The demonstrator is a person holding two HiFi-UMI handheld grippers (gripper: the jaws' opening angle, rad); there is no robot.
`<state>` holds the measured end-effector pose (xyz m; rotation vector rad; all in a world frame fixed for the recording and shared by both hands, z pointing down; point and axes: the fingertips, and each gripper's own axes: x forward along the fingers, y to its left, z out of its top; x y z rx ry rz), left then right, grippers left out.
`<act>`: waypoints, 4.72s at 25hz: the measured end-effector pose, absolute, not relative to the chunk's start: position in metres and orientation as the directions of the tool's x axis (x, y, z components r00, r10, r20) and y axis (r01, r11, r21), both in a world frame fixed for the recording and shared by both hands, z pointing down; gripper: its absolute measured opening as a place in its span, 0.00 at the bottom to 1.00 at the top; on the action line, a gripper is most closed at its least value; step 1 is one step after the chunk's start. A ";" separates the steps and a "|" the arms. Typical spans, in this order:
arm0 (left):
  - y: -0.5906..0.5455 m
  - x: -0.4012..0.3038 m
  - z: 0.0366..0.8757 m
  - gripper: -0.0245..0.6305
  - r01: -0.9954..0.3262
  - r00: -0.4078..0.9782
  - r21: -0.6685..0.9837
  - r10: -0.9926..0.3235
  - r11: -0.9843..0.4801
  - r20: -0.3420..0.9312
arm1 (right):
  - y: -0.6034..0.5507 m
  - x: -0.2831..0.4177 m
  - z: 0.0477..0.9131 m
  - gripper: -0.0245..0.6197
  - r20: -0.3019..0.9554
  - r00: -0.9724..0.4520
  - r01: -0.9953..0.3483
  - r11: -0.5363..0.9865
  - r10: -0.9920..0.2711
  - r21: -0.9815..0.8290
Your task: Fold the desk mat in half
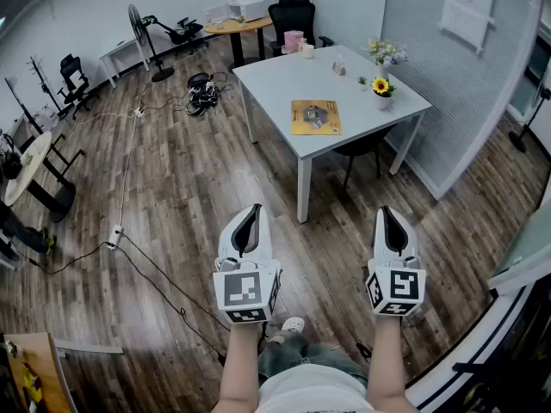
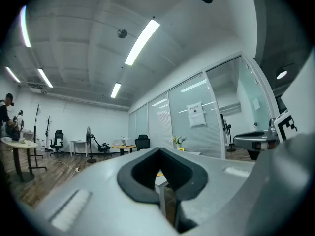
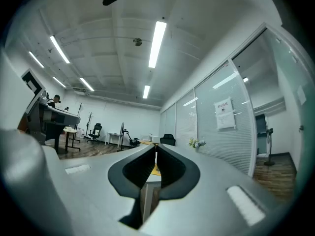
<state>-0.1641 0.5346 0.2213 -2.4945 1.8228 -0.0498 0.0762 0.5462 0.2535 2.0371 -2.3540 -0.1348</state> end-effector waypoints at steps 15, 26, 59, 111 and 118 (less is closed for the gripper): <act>0.517 -0.166 0.234 0.04 -0.945 0.323 -0.046 -0.946 -0.324 0.023 | 0.537 0.074 0.261 0.07 -0.017 -0.132 -0.988 0.130 -0.991 0.085; 0.468 -0.177 0.240 0.10 -0.939 0.342 -0.034 -0.939 -0.343 0.016 | 0.496 0.062 0.269 0.23 -0.025 -0.119 -0.992 0.118 -0.993 0.039; 0.278 -0.137 0.276 0.50 -0.965 0.248 -0.058 -0.964 -0.255 0.097 | 0.289 0.094 0.307 0.62 0.014 -0.292 -0.956 0.292 -0.956 -0.029; -0.146 -0.088 0.345 0.50 -0.964 0.254 -0.019 -0.942 -0.264 0.222 | -0.138 0.112 0.362 0.57 0.193 -0.441 -0.885 0.460 -0.877 0.069; -0.190 -0.085 0.359 0.50 -0.953 0.284 -0.027 -0.923 -0.301 0.261 | -0.173 0.110 0.381 0.57 0.240 -0.443 -0.882 0.468 -0.864 0.055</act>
